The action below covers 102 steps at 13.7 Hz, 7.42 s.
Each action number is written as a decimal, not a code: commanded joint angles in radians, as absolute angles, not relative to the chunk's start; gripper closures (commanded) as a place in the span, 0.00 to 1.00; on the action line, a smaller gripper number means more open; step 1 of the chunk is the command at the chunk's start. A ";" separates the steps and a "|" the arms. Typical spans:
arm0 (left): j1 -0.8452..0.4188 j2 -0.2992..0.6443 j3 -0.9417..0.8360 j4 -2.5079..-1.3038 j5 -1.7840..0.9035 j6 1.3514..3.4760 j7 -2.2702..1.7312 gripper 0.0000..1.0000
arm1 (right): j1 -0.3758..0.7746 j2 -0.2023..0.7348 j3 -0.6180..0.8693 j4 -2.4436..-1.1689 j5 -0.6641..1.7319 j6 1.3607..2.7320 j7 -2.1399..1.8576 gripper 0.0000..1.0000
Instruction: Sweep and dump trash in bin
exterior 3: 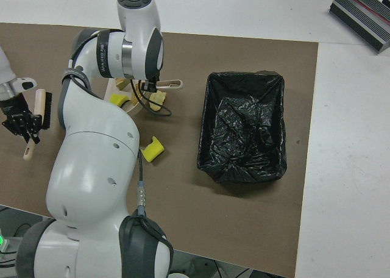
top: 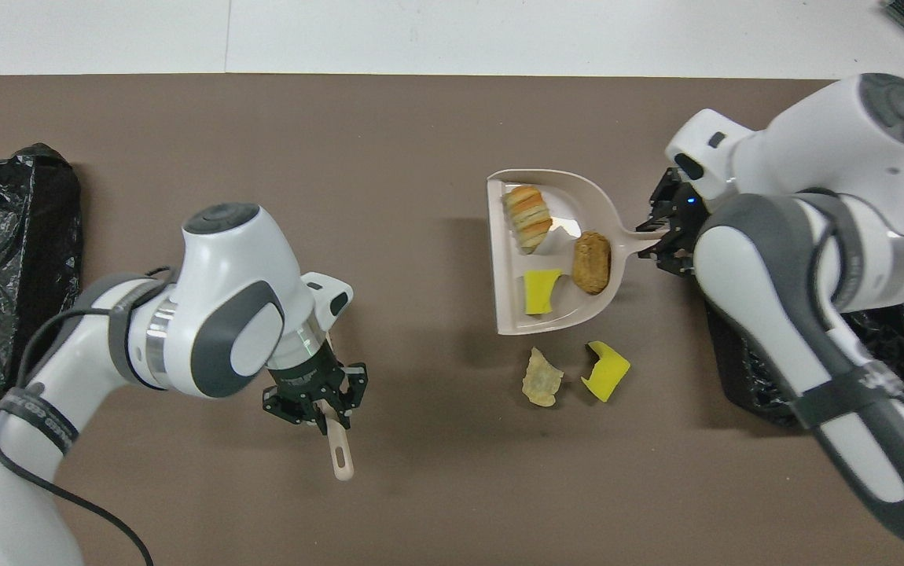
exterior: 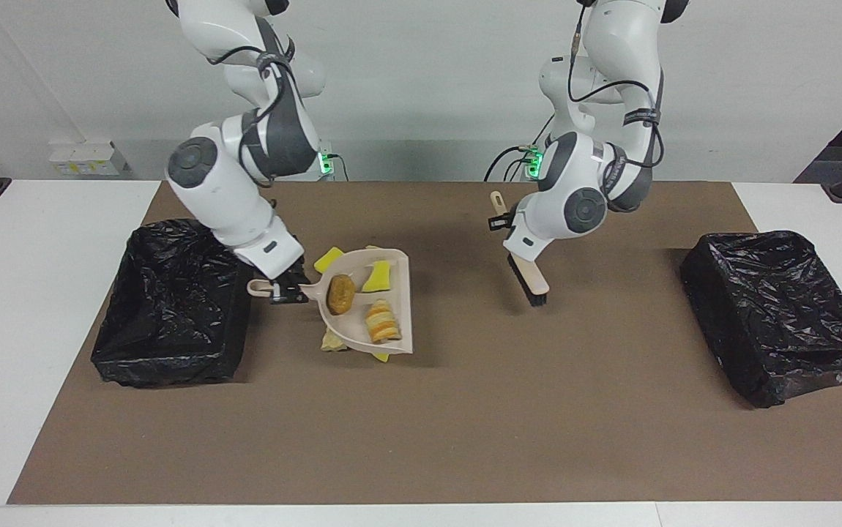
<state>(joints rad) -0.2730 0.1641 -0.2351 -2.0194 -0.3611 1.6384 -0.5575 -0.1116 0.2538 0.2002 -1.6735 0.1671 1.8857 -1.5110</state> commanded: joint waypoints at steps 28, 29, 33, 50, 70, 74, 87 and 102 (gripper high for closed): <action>0.029 0.163 -0.210 -1.801 -0.066 1.752 -0.177 0.00 | -0.301 0.058 0.187 -1.784 -0.670 1.792 -1.441 1.00; 0.050 0.164 -0.210 -1.783 -0.061 1.755 -0.175 0.00 | -0.290 0.058 0.187 -1.784 -0.704 1.787 -1.431 1.00; 0.092 0.153 -0.209 -1.695 -0.057 1.749 -0.074 0.00 | -0.242 0.052 0.190 -1.703 -0.804 1.697 -1.410 1.00; 0.061 0.081 -0.218 -1.608 0.037 1.638 -0.147 0.00 | 0.012 0.193 0.230 -1.501 -0.219 1.718 -0.154 1.00; 0.144 0.064 -0.195 -1.597 0.032 1.655 -0.141 0.00 | 0.511 0.727 0.245 -1.166 -0.196 2.022 0.813 1.00; 0.106 0.060 -0.209 -1.600 0.025 1.644 -0.138 0.00 | 0.535 0.729 0.245 -1.209 -0.169 2.068 0.816 0.88; 0.028 0.069 -0.193 -1.595 0.018 1.687 -0.041 0.00 | 0.427 0.615 0.239 -1.246 -0.026 2.102 0.821 0.00; -0.144 0.228 -0.209 -1.693 -0.015 1.969 -0.044 0.00 | -0.038 0.051 0.239 -1.381 -0.026 1.488 0.341 0.00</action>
